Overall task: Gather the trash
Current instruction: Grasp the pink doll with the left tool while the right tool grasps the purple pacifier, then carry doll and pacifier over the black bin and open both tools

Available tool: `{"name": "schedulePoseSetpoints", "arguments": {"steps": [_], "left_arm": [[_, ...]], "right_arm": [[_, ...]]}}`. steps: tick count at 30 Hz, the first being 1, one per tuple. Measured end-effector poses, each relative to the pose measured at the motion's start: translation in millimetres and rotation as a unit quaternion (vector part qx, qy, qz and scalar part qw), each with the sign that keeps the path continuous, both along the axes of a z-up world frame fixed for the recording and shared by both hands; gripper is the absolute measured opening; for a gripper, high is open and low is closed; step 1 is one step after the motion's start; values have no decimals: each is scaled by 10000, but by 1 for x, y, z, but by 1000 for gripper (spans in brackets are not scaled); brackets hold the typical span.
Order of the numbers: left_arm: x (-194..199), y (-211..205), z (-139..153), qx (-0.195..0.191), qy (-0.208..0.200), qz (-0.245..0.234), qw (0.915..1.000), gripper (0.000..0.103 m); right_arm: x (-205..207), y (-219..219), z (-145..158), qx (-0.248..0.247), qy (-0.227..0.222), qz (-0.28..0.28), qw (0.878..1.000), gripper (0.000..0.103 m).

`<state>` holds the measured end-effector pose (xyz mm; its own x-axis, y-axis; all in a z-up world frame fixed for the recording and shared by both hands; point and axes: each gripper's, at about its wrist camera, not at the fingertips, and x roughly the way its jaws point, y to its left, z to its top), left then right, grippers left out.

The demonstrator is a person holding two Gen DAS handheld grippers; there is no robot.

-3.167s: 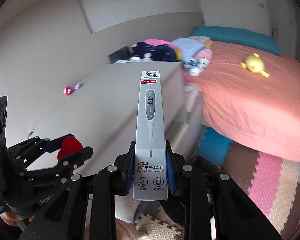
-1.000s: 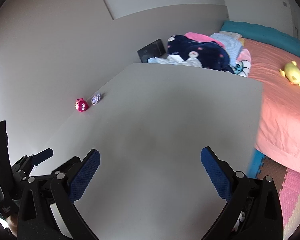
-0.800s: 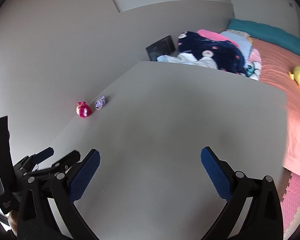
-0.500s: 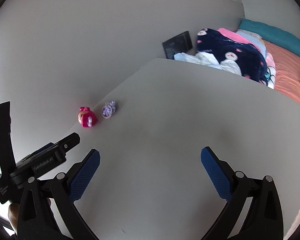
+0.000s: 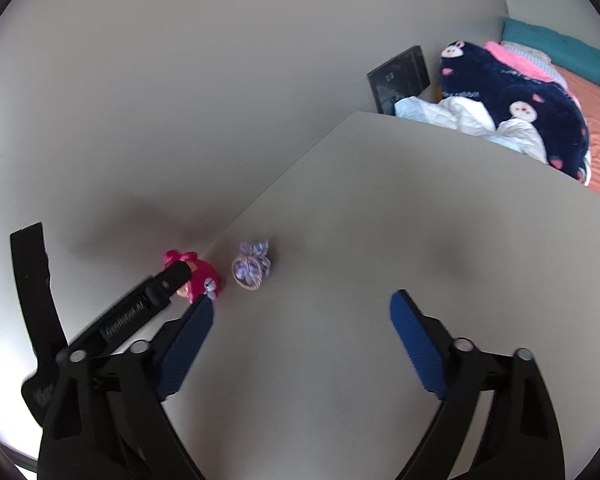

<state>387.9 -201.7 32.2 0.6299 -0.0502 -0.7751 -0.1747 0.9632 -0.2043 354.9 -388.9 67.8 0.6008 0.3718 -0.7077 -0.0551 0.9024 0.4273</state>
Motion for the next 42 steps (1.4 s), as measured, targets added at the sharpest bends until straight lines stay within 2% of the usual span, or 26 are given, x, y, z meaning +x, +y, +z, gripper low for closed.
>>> {"name": "schedulePoseSetpoints", "arguments": {"steps": [2, 6, 9, 10, 13, 18, 20, 21, 23, 26, 35, 42], "left_arm": [[5, -2, -2, 1, 43, -67, 10000, 88], [14, 6, -6, -342, 125, -119, 9993, 79], [17, 8, -10, -446, 125, -117, 9989, 55], [18, 8, -11, -488, 116, -151, 9986, 46], [16, 11, -12, -484, 55, -78, 9988, 45], [8, 18, -13, -661, 32, 163, 9977, 45], [8, 17, -13, -655, 32, 162, 9977, 45], [7, 17, -13, -655, 33, 166, 9977, 45], [7, 18, -13, -655, 25, 166, 9977, 45], [6, 18, -14, -645, 22, 160, 9978, 45], [2, 4, -13, -469, -60, 50, 9989, 45], [-17, -23, 4, -261, -204, -228, 9992, 45]], "right_arm": [[12, 1, -5, 135, 110, -34, 9998, 74], [28, -1, -15, 485, 299, -163, 9982, 71], [36, 5, -23, 550, 389, -135, 9976, 71], [38, 7, -24, 557, 406, -105, 9976, 68], [44, 18, -27, 544, 387, 39, 9978, 62], [51, 42, -29, 123, 257, 394, 9988, 48], [52, 49, -30, -51, 184, 465, 9987, 37], [52, 51, -30, -121, 164, 479, 9986, 34], [56, 57, -30, -285, 139, 536, 9981, 21], [54, 60, -27, -554, 11, 550, 9969, 18], [35, 12, -18, -546, -44, 195, 9983, 18], [12, -24, -5, -523, -51, -101, 9986, 18]]}}
